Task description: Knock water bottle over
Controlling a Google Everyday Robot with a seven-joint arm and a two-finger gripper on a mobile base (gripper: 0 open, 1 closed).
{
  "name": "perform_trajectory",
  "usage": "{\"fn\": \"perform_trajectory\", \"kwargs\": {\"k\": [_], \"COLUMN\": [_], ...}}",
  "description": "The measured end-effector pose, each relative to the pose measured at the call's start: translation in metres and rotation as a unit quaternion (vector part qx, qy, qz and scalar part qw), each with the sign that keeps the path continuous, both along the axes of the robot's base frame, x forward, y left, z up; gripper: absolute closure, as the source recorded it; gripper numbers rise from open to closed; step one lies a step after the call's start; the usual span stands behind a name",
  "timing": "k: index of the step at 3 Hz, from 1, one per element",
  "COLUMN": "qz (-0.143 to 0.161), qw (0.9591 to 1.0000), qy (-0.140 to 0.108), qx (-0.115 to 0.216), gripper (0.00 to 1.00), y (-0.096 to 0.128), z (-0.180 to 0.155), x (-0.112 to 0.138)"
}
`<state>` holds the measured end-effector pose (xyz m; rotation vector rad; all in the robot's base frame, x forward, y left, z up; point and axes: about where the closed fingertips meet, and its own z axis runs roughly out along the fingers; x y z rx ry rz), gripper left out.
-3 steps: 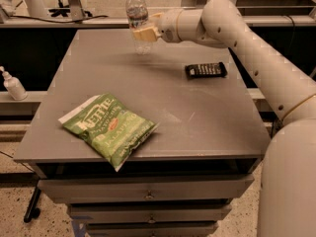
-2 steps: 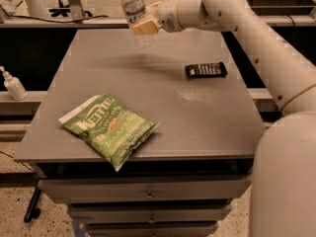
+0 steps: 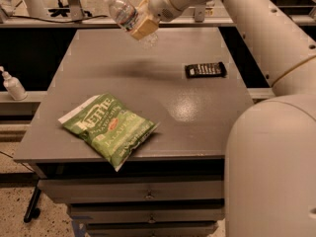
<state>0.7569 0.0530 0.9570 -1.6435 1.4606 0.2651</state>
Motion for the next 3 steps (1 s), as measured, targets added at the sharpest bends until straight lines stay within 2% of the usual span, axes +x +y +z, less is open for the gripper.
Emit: {"fn": "perform_trajectory", "kwargs": {"k": [1,2,3], "qz": [0.036,0.069,0.098], "qw": [0.9942,0.9830,0.9717], "qy": [-0.014,-0.021,-0.018], "qx": [-0.100,-0.169,-0.214], "gripper": [1.00,1.00,1.00], "y": [0.003,0.009,0.017], "z": [-0.013,-0.030,-0.051], "x": [-0.015,-0.027,-0.038]}}
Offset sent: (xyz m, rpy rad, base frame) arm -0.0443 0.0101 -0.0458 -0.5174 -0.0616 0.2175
